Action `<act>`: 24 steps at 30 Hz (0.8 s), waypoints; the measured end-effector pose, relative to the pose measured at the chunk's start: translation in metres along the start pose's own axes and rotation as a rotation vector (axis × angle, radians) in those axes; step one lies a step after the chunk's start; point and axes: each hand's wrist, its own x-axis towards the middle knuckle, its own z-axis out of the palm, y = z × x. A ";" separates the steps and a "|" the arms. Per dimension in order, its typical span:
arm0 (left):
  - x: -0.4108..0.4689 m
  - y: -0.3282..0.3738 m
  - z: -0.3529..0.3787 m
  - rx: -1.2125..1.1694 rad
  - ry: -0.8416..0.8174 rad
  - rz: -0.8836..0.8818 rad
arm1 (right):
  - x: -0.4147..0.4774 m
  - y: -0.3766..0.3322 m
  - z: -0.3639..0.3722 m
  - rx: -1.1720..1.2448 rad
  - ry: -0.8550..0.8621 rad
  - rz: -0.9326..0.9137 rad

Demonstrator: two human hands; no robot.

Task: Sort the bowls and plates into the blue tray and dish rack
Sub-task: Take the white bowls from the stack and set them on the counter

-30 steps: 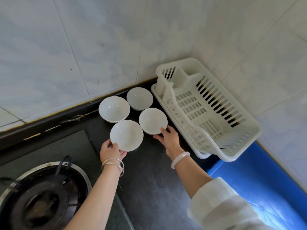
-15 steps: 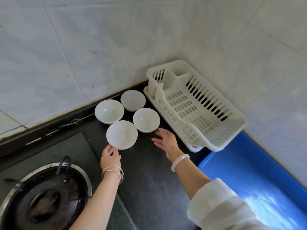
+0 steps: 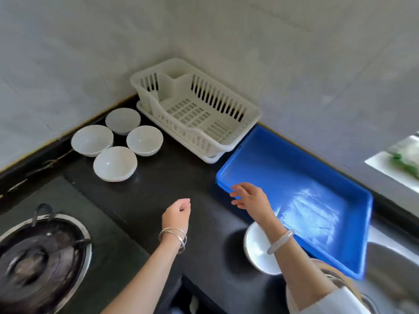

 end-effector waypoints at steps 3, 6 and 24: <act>-0.026 0.003 0.039 0.095 -0.138 0.038 | -0.024 0.037 -0.036 -0.110 0.144 0.011; -0.047 0.004 0.074 0.260 -0.265 0.091 | -0.046 0.074 -0.066 -0.331 0.281 0.042; -0.072 -0.016 0.114 0.129 -0.464 -0.102 | -0.069 0.104 -0.085 -0.703 0.345 0.122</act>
